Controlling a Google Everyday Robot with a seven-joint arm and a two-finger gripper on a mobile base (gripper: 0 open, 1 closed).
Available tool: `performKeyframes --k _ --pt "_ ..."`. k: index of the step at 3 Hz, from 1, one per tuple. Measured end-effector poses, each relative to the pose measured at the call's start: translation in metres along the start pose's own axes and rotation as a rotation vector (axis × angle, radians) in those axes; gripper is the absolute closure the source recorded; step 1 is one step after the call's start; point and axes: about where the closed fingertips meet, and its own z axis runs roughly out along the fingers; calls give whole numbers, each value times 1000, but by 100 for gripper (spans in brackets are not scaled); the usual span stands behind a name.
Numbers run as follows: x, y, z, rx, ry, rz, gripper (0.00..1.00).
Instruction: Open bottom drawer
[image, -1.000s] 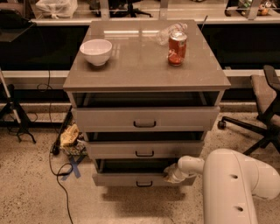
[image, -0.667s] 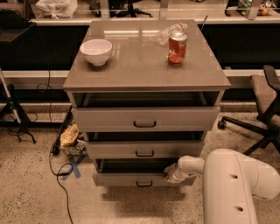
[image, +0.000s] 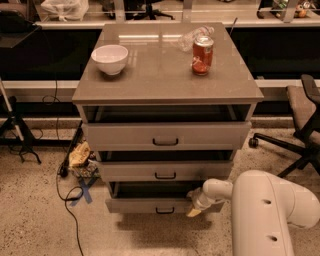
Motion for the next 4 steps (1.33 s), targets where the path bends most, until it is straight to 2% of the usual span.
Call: performKeyframes --k 1,2,3,4 --pt "0 0 0 0 0 0 0" --pt "0 0 1 -7 1 1 0" --pt "3 4 10 -68 13 13 0" --pt "11 13 18 -120 45 49 0"
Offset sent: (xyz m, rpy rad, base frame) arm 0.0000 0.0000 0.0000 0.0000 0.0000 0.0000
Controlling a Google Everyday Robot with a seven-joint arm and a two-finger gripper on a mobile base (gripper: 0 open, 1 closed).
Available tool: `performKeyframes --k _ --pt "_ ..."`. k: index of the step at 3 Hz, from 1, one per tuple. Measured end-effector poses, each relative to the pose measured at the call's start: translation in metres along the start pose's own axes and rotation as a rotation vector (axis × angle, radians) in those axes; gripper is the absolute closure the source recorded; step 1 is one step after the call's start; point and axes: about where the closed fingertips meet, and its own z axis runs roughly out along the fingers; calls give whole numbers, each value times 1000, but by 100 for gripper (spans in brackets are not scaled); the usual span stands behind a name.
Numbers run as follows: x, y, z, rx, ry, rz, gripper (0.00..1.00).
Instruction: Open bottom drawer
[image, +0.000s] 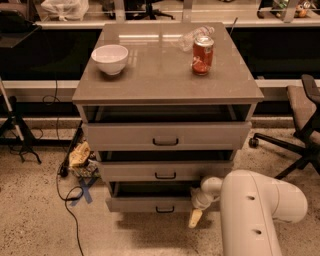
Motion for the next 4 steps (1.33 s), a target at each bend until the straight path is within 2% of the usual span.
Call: performKeyframes --k 2,4 --pt "20 29 7 -89 52 84 0" --pt "18 29 1 -89 52 84 0"
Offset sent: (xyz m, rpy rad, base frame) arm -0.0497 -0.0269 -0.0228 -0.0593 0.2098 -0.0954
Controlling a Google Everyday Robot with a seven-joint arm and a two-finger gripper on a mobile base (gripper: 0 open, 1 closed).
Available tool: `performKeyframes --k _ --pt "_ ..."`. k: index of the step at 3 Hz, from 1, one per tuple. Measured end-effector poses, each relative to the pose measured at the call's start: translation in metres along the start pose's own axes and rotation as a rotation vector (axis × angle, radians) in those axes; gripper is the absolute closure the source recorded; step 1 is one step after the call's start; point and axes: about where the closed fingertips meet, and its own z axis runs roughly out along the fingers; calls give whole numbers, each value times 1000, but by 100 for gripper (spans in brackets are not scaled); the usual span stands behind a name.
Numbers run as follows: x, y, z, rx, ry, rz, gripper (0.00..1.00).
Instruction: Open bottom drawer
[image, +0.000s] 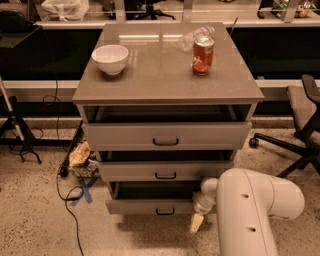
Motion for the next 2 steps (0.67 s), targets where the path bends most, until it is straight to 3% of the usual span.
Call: performKeyframes --k 2 --pt "0 0 0 0 0 0 0"
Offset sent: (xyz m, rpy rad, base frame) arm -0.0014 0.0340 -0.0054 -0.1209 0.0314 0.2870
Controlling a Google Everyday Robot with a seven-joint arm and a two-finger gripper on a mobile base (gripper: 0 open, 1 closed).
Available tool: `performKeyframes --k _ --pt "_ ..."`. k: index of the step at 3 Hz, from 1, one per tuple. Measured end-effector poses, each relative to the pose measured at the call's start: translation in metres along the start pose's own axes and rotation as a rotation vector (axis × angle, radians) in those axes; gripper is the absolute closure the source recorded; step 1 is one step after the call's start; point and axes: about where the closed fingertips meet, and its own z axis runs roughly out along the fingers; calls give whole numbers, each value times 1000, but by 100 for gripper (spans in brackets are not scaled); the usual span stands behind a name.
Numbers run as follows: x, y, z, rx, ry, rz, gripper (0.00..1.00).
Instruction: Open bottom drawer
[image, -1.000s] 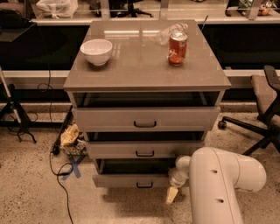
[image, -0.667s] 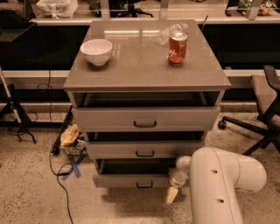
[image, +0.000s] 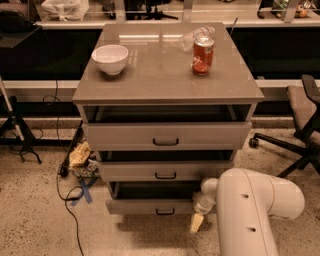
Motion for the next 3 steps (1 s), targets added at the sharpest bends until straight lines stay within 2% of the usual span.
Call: performKeyframes --k 1,2,3 --pt "0 0 0 0 0 0 0" --pt "0 0 0 0 0 0 19" --pt "-1 0 -3 0 0 0 42"
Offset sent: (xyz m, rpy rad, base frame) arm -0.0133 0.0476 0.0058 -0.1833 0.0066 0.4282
